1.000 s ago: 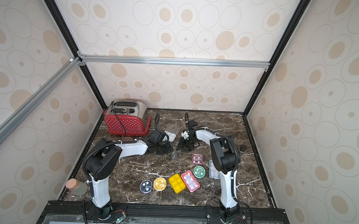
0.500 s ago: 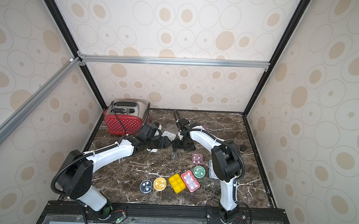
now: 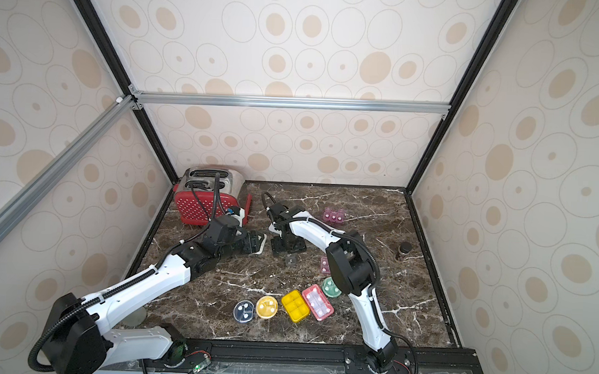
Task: Close pillboxes
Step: Pick up the pillbox at the center of the board.
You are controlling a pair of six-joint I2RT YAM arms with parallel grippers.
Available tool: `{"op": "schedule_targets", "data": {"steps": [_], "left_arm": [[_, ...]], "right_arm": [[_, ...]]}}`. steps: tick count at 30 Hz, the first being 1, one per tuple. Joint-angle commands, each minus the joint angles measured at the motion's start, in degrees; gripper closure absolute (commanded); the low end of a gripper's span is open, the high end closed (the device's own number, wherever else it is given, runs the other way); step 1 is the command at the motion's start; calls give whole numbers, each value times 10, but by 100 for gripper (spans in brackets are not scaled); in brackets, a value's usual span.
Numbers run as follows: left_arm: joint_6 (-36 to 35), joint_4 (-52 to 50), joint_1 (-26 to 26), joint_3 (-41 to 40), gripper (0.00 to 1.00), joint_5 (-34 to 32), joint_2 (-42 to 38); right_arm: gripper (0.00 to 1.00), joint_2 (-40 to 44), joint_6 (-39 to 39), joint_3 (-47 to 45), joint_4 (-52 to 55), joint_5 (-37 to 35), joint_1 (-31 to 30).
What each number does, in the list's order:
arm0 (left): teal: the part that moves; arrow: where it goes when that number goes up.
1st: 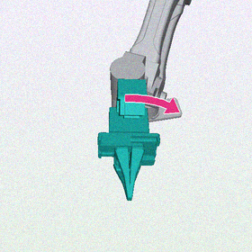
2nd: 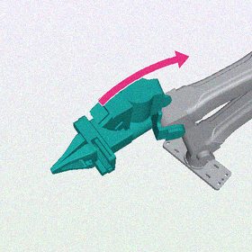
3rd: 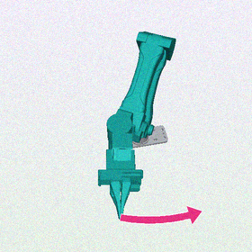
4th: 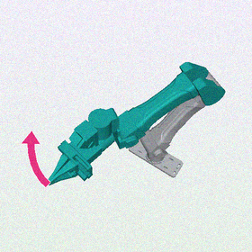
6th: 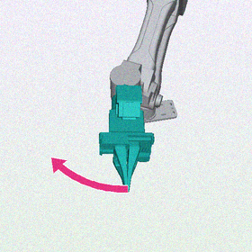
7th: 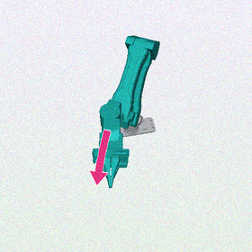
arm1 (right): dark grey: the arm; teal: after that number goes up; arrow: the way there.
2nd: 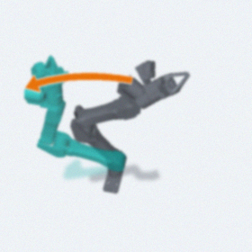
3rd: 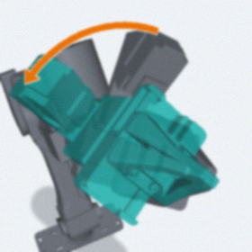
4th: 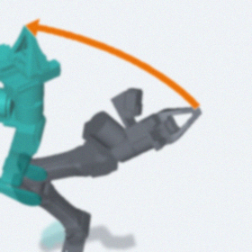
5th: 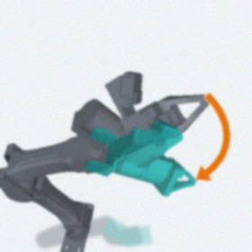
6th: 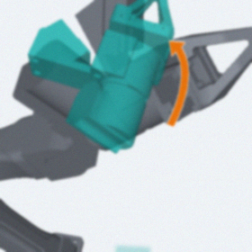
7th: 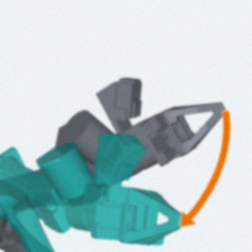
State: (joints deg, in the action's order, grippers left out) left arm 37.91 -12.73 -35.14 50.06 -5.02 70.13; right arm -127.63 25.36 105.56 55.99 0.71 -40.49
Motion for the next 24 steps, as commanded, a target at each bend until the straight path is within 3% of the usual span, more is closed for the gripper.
{"op": "schedule_targets", "data": {"steps": [1, 4, 9, 13, 19, 24], "left_arm": [[-20, -27, -2, -17, 28, -91, -27], [-26, -19, -2, -38, 33, -129, -60], [-15, 6, -2, -85, 35, -169, -107], [-10, 11, -2, -110, 36, -188, -132], [-9, -1, -2, -113, 36, -194, -145], [-9, -2, -2, -111, 34, -194, -141]], "right_arm": [[27, -18, 21, 28, 36, -23, 0], [37, -23, 25, 27, 37, -19, -1], [40, -39, 23, 39, 53, -26, -2], [49, -43, 23, 47, 57, -25, -2], [59, -44, 18, 57, 65, -36, -1], [59, -25, 3, 64, 81, -71, 0]]}}
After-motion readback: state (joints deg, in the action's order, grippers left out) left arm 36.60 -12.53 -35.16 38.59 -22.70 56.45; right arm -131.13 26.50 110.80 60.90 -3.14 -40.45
